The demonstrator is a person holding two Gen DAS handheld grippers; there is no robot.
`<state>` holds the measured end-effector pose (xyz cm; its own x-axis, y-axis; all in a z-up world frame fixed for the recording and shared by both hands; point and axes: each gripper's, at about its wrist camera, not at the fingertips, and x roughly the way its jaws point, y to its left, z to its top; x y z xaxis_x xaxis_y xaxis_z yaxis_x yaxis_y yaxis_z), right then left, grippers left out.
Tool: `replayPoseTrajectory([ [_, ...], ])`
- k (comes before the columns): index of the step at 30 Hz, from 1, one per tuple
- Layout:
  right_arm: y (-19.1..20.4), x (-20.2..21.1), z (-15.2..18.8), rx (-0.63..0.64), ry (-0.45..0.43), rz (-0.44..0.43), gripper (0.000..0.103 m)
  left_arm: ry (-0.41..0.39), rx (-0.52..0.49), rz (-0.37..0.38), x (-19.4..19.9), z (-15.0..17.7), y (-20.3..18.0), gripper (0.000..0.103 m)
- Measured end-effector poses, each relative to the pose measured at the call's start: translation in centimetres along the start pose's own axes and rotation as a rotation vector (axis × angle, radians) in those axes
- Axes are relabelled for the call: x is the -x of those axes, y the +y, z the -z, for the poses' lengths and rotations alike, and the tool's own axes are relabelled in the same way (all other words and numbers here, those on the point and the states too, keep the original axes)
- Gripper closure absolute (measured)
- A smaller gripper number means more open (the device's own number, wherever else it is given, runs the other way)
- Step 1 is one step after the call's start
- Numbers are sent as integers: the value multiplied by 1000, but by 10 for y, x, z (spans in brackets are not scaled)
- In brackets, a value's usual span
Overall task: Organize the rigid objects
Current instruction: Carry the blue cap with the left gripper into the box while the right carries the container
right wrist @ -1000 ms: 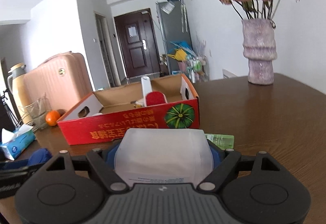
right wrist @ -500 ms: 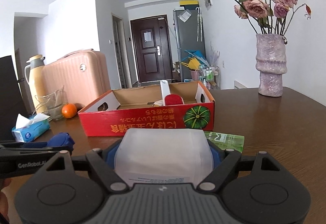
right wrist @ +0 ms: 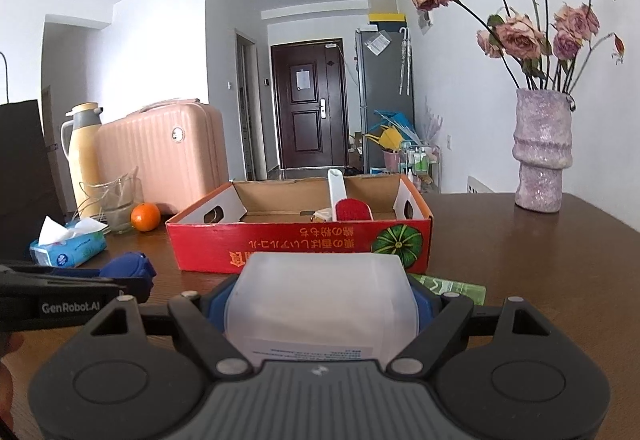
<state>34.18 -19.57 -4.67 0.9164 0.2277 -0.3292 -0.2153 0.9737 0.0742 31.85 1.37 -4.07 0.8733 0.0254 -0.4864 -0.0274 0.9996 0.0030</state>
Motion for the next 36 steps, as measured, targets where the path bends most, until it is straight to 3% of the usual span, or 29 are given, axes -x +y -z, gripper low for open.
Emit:
replayPoseTrajectory([
  [15,-5,-21,-30,32,-46,13,21,-30,34,3,-14,-34,-12,51],
  [36,-20,-86,-65,-15,-104,57,21,-54,134,-15,-76,-79,-15,51],
])
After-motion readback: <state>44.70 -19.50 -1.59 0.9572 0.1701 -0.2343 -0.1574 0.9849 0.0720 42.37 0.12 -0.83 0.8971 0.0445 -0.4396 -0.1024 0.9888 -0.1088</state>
